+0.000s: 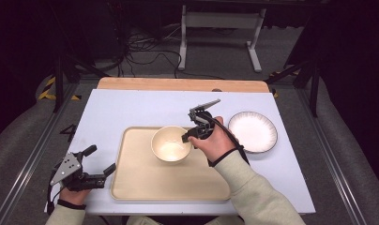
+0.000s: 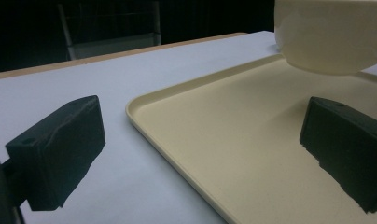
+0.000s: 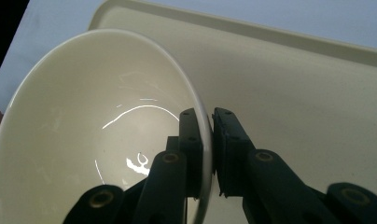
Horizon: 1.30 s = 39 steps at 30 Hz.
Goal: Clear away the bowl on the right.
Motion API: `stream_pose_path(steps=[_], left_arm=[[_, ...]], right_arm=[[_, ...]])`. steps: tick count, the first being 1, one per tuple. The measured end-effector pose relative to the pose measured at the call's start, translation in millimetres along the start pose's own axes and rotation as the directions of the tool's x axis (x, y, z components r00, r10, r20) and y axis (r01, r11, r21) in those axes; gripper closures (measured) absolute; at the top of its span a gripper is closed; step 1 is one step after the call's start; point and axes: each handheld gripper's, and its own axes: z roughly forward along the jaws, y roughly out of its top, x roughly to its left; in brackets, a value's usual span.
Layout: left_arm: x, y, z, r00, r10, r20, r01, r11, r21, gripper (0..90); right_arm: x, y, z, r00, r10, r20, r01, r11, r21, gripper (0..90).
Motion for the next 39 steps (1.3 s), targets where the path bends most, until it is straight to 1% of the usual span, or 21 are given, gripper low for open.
stream_pose_path(steps=[13, 15, 19, 27, 39], left_arm=[[-0.1, 0.0, 0.0, 1.0000, 0.000, 0.000, 0.000, 1.0000, 0.000, 0.7], [-0.1, 0.0, 0.0, 1.0000, 0.000, 0.000, 0.000, 1.0000, 0.000, 0.7], [0.0, 0.0, 0.0, 1.0000, 0.001, 0.001, -0.001, 1.0000, 0.000, 0.7], [-0.1, 0.0, 0.0, 1.0000, 0.000, 0.000, 0.000, 1.0000, 0.000, 0.8], [-0.1, 0.0, 0.0, 1.0000, 0.001, 0.000, -0.001, 1.0000, 0.000, 0.7]], right_arm=[[-4.8, -4.0, 16.3, 0.9997, -0.002, 0.024, 0.001, 0.999, 0.040, 82.9], [-6.1, -4.4, 20.6, 0.9993, -0.006, 0.037, 0.005, 0.999, 0.051, 82.8], [-7.4, -5.0, 24.4, 0.9991, -0.003, 0.043, 0.000, 0.998, 0.061, 82.8], [-11.3, -6.0, 29.8, 0.9983, 0.001, 0.058, -0.005, 0.997, 0.076, 82.8], [-15.8, -8.0, 36.4, 0.9979, 0.013, 0.064, -0.019, 0.996, 0.093, 82.7]])
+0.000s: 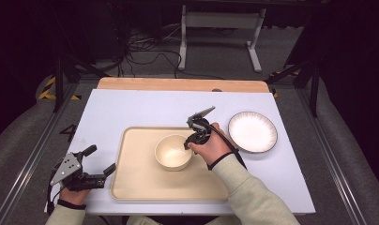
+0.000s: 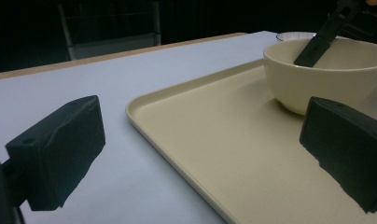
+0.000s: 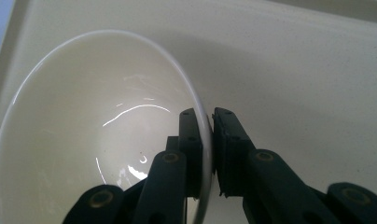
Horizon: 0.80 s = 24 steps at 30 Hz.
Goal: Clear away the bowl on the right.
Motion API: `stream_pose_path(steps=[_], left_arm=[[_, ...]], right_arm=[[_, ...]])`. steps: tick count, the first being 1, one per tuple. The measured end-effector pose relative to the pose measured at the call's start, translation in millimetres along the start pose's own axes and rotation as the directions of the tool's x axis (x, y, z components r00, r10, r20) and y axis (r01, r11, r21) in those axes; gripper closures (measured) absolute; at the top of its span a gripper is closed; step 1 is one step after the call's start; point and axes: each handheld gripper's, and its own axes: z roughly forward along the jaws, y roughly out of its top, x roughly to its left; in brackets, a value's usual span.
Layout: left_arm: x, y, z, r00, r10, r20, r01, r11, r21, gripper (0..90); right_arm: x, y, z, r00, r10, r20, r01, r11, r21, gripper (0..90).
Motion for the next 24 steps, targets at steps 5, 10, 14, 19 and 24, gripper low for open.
stream_pose_path(steps=[5, 10, 14, 19, 24], left_arm=[[0.1, 0.0, 0.0, 1.0000, 0.000, 0.000, 0.000, 1.0000, 0.000, 0.7], [0.0, 0.0, 0.0, 1.0000, 0.000, 0.000, 0.000, 1.0000, 0.001, 0.7], [0.0, 0.0, 0.0, 1.0000, 0.000, -0.001, 0.000, 1.0000, 0.001, 0.7], [0.0, 0.0, 0.1, 1.0000, 0.000, -0.001, 0.000, 1.0000, 0.000, 0.7], [-0.1, 0.0, 0.1, 1.0000, 0.000, -0.001, 0.000, 1.0000, 0.001, 0.7]], right_arm=[[-2.3, -1.0, 2.7, 1.0000, -0.001, 0.001, 0.001, 1.000, 0.003, 82.6], [-4.5, -1.8, 3.3, 0.9999, -0.009, -0.007, 0.009, 1.000, 0.003, 82.3], [-8.9, -2.2, 4.5, 0.9998, -0.010, -0.016, 0.011, 1.000, 0.012, 79.2], [-9.8, -2.5, 0.8, 0.9997, -0.017, -0.019, 0.017, 1.000, -0.005, 77.0], [-10.1, -3.0, -6.7, 0.9990, -0.034, -0.028, 0.033, 0.999, -0.034, 71.8]])
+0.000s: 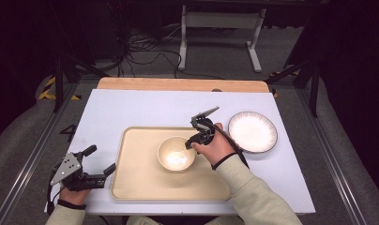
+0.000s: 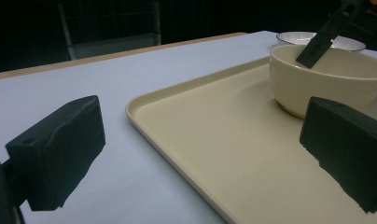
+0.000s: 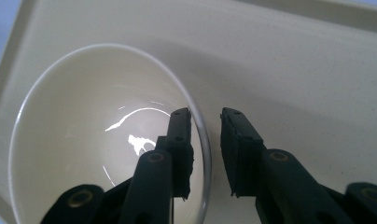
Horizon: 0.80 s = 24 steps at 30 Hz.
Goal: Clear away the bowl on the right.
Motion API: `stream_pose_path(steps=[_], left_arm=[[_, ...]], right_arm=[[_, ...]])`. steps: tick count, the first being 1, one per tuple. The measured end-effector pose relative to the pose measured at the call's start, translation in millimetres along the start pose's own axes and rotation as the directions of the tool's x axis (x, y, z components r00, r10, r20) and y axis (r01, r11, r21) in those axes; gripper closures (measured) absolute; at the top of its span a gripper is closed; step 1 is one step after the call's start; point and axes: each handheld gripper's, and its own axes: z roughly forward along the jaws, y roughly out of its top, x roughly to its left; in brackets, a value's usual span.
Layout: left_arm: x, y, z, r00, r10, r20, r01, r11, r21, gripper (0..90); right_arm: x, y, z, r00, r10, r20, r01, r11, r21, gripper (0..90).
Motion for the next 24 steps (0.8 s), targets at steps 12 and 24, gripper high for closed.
stream_pose_path(steps=[12, 24], left_arm=[[-0.1, -0.1, 0.1, 1.0000, 0.000, 0.001, 0.000, 1.0000, 0.000, 0.7], [0.6, 0.1, 0.7, 1.0000, 0.002, 0.003, -0.002, 1.0000, 0.005, 0.7]], right_arm=[[3.9, -7.2, -29.7, 0.9752, -0.221, 0.019, 0.218, 0.945, -0.242, 58.6], [-7.4, -28.4, -44.7, 0.9125, -0.408, 0.035, 0.374, 0.798, -0.472, 49.3]])
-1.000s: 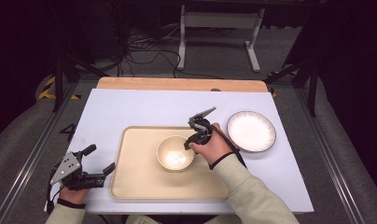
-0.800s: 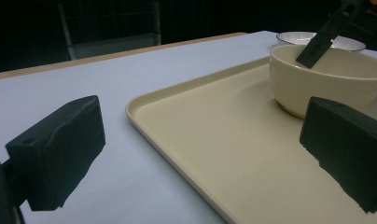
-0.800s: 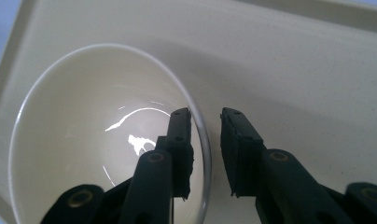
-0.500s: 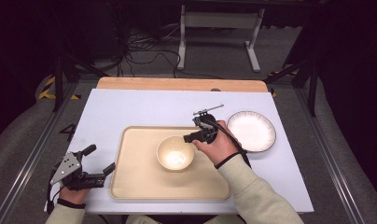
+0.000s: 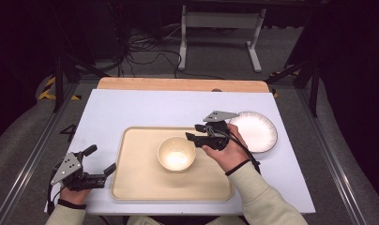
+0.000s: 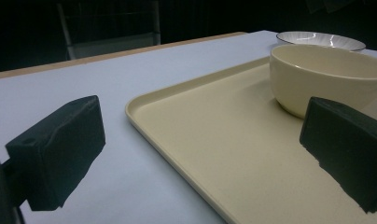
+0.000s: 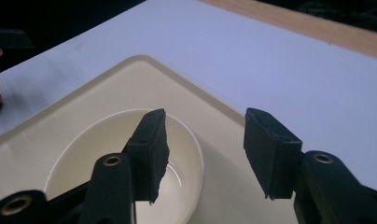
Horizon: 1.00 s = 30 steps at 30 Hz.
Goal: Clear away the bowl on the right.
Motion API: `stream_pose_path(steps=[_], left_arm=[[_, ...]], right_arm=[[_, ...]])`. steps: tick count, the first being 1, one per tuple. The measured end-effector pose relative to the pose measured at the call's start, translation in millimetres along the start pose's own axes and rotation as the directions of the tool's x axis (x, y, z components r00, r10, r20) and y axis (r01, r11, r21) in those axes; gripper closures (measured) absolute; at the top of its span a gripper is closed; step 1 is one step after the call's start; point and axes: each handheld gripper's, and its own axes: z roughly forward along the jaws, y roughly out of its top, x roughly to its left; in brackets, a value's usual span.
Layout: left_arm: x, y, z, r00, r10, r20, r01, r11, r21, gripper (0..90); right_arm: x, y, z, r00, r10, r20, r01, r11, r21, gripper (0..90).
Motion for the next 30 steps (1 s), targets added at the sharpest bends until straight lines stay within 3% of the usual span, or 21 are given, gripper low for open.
stream_pose_path(steps=[3, 8, 13, 17, 21, 26, 30], left_arm=[[0.0, 0.0, 0.0, 1.0000, 0.002, 0.001, -0.002, 1.0000, 0.001, 0.7], [-0.2, 0.0, 0.2, 1.0000, 0.000, 0.002, 0.000, 1.0000, 0.001, 0.7], [-0.2, 0.1, 0.0, 1.0000, 0.001, 0.002, -0.001, 1.0000, 0.005, 0.7], [-0.5, 0.0, 0.5, 1.0000, -0.002, 0.002, 0.002, 1.0000, 0.004, 0.7], [-0.5, 0.0, 0.4, 1.0000, 0.001, 0.003, -0.001, 1.0000, 0.006, 0.7], [-0.6, -0.1, 0.6, 1.0000, -0.001, 0.003, 0.001, 1.0000, 0.004, 0.7], [-0.5, -0.1, 0.5, 1.0000, 0.001, 0.003, -0.001, 1.0000, 0.006, 0.7]], right_arm=[[-4.2, -3.9, -6.9, 0.9967, -0.080, 0.012, 0.081, 0.995, -0.061, 41.4], [-8.9, -12.7, -13.9, 0.9907, -0.136, 0.002, 0.136, 0.984, -0.119, 34.6], [-13.4, -18.7, -23.9, 0.9862, -0.165, -0.016, 0.158, 0.968, -0.193, 28.7], [-15.6, -21.4, -29.4, 0.9799, -0.199, -0.020, 0.190, 0.958, -0.215, 27.0], [-21.8, -26.6, -34.0, 0.9787, -0.204, -0.022, 0.194, 0.954, -0.227, 26.3], [-27.5, -32.9, -42.5, 0.9763, -0.216, -0.012, 0.205, 0.942, -0.265, 19.8], [-29.1, -39.8, -48.1, 0.9812, -0.192, 0.020, 0.189, 0.935, -0.299, 14.6]])
